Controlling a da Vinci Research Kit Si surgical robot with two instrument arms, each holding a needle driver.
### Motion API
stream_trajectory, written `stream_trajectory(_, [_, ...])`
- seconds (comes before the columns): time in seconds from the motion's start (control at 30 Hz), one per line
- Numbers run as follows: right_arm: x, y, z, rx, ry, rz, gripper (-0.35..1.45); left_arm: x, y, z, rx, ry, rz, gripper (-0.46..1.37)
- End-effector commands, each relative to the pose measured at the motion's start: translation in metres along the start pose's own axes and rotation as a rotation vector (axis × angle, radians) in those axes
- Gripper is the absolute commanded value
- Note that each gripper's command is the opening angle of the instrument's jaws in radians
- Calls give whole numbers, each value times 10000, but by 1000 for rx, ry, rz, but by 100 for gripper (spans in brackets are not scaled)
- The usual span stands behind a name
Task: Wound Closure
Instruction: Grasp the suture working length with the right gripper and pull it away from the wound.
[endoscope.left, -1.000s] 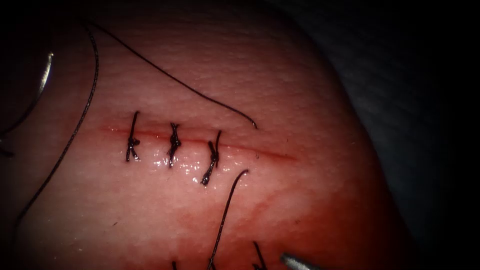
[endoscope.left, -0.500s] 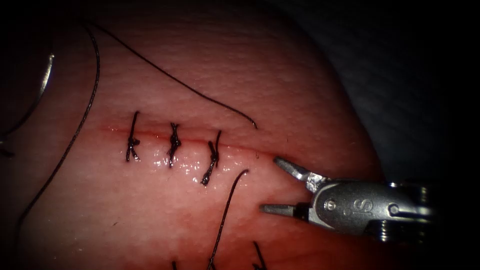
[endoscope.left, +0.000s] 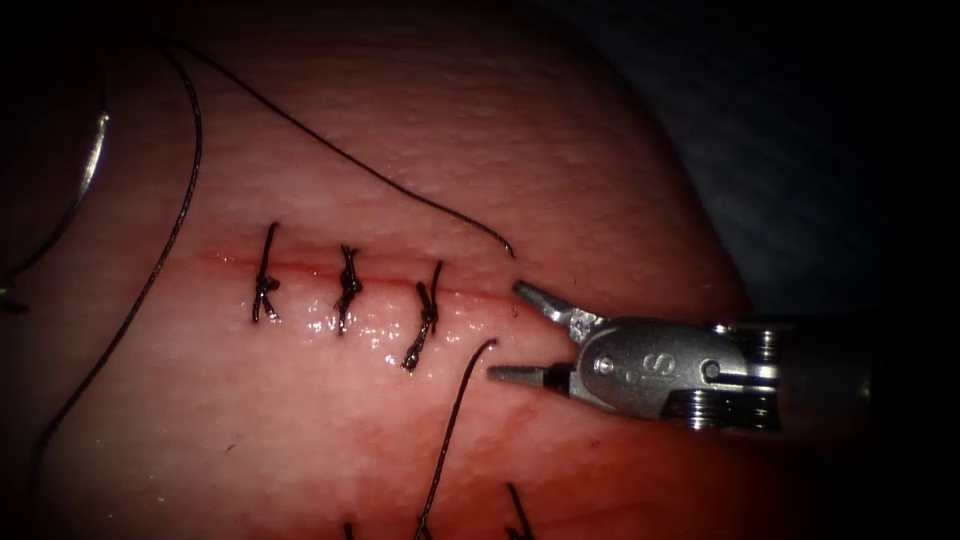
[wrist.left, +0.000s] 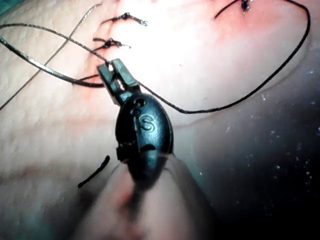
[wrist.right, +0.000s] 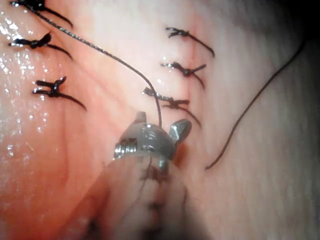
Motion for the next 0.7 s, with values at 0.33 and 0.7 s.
stream_trajectory(0.33, [-12,1,7,26,-8,-9,58,0,0,0,-7,0,0,-35])
stream_trajectory(0.7, [-17,-8,-1,105,-49,25,-35,-1,2,1,-5,0,1,-35])
